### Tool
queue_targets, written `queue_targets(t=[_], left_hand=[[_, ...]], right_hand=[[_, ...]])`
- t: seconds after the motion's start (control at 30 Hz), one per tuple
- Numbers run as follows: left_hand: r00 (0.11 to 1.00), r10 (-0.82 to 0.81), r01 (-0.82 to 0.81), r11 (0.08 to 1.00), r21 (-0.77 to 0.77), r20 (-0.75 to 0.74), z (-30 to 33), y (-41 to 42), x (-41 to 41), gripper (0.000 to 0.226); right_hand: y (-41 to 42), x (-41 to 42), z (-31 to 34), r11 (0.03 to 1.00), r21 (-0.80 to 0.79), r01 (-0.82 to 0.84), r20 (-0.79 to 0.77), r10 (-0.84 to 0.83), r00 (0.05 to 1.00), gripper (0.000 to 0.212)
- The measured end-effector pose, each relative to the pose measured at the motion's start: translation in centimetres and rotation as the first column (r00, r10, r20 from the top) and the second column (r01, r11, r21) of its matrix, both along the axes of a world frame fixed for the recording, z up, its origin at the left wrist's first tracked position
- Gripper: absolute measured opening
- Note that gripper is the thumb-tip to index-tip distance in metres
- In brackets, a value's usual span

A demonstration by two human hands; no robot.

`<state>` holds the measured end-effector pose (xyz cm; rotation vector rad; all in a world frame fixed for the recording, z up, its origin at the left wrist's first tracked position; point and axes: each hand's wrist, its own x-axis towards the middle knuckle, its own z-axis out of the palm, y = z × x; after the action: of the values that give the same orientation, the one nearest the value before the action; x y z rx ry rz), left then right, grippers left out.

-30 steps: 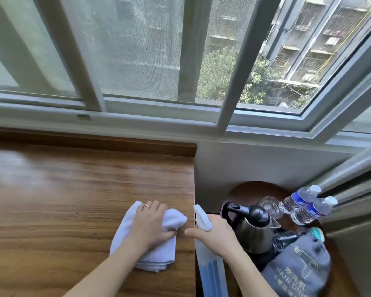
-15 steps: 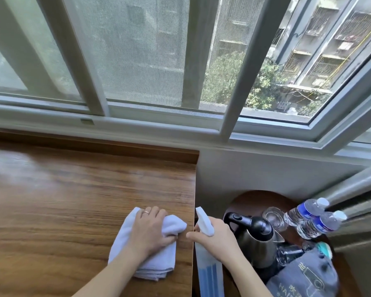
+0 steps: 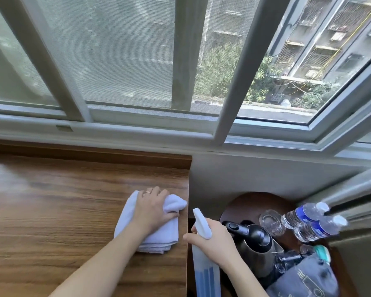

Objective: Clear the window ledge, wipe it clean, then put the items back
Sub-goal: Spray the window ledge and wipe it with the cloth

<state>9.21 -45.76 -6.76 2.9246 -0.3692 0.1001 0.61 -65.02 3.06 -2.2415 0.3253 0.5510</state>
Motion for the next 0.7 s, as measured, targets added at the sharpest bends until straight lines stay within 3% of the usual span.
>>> queue_targets(t=[0.37,0.7], left_hand=[[0.997,0.031,-0.029,0.999,0.036,-0.065,0.2,-0.2,8.6,0.068],[0.998,-0.002,0.003,1.0,0.021,-0.069,0.2,0.3,3.4,0.066]], right_hand=[[-0.3,2.6,-0.7,0.999,0.05,0.023,0.004,-0.023,1.0,0.055],[0.6,4.5,-0.4,0.999,0.038,-0.012,0.042,0.011,0.999,0.036]])
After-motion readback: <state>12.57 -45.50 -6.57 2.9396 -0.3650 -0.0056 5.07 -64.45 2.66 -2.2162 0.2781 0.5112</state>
